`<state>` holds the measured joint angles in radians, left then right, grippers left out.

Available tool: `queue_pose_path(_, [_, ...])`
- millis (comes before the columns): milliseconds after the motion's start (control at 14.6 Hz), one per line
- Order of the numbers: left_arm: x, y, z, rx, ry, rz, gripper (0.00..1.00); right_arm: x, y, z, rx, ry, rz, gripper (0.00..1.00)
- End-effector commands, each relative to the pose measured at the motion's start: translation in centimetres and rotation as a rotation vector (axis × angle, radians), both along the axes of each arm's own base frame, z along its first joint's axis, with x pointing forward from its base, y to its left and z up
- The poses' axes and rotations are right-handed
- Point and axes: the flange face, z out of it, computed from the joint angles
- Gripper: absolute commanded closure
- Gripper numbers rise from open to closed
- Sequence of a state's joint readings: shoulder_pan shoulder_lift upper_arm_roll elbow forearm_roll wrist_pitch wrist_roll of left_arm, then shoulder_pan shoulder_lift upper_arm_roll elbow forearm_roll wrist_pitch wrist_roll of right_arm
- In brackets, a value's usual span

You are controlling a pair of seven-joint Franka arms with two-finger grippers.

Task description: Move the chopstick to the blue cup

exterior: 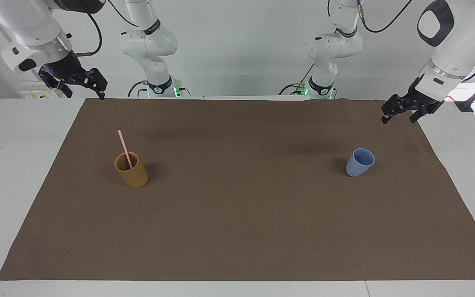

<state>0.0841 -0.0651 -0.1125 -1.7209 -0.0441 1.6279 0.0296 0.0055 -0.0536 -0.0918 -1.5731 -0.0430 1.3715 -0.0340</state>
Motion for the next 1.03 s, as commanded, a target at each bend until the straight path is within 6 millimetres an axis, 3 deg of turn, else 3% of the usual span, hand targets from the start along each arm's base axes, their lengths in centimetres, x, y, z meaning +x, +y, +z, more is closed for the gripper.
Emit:
queue_pose_path(0, [-0.6, 0.1, 0.1, 0.000, -0.018, -0.011, 0.00, 0.1, -0.7, -0.8, 0.012, -0.037, -0.032, 0.00])
queue_pose_path(137, [-0.6, 0.2, 0.2, 0.000, -0.018, -0.008, 0.00, -1.2, -0.7, -3.2, 0.018, -0.043, -0.047, 0.00])
queue_pose_path(411, [-0.2, 0.2, 0.4, 0.003, -0.051, -0.141, 0.00, -1.3, -1.7, -2.6, 0.014, -0.035, -0.072, 0.00])
queue_pose_path(754, [-0.8, 1.2, 0.7, 0.000, -0.014, -0.139, 0.00, -1.6, -1.4, -2.8, 0.017, -0.019, -0.069, 0.00])
queue_pose_path(960, [-0.6, 0.1, -0.5, -0.001, -0.030, -0.102, 0.00, -2.4, -1.4, -2.7, 0.023, 0.027, -0.073, 0.00])
